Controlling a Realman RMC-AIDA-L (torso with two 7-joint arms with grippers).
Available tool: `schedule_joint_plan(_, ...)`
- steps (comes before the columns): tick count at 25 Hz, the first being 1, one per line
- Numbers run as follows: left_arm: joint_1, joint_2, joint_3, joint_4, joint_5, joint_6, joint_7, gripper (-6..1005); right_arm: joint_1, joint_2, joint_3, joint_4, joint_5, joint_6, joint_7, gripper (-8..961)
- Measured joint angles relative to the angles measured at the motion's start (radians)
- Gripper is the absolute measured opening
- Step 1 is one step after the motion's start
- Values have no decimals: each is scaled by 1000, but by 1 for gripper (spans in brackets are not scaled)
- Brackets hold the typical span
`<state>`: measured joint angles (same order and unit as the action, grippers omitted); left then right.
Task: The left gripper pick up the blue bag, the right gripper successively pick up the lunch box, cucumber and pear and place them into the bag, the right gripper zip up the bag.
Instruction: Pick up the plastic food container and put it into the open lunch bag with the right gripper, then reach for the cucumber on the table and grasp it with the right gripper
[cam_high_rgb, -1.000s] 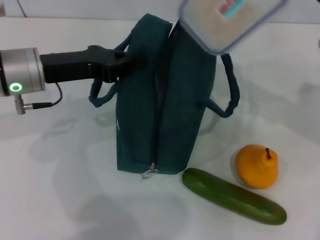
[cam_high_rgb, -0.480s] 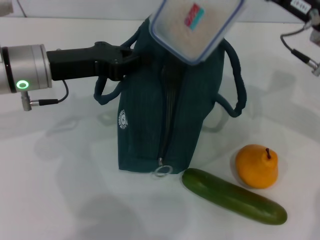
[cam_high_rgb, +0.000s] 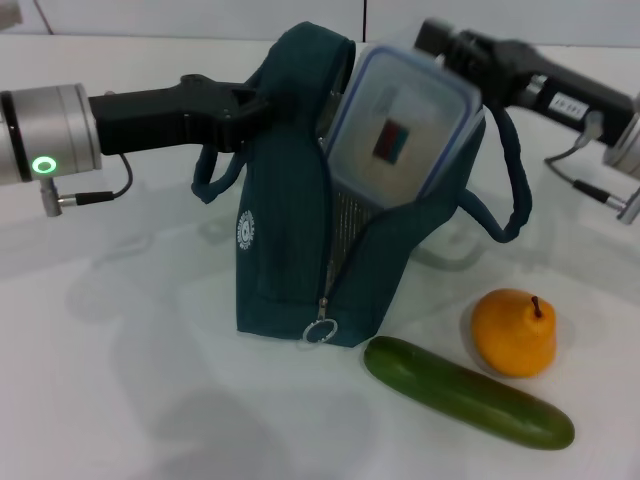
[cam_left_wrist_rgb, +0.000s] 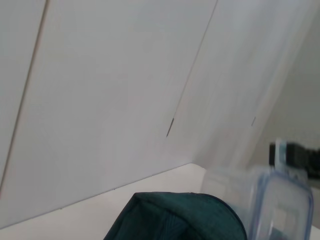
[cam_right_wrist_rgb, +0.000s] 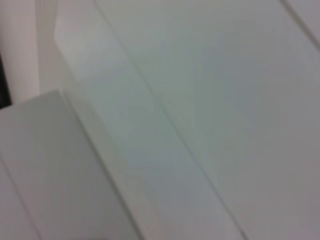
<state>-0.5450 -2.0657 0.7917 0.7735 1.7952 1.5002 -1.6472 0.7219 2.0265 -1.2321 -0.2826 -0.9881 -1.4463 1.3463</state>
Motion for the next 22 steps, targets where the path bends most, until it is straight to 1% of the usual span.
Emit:
schedule_joint_plan(6, -4, -12, 3, -1, -4, 0, 11, 40, 24, 1, -103, -3, 6, 68, 1, 95)
schedule_joint_plan(16, -4, -16, 2, -20, -7, -31, 19, 40, 14, 1, -117, -35, 21, 72, -3, 112)
schedule_joint_plan(19, -5, -16, 3, -23, -7, -35, 20, 40, -7, -4, -118, -82, 21, 61, 0, 258)
schedule_joint_plan(21, -3, -16, 2, -23, -7, -36, 20, 40, -48, -10, -119, -155, 11, 30, 4, 356)
schedule_joint_plan(22, 0, -16, 2, -23, -7, -36, 20, 40, -69, -15, -119, -191, 2, 15, 7, 390)
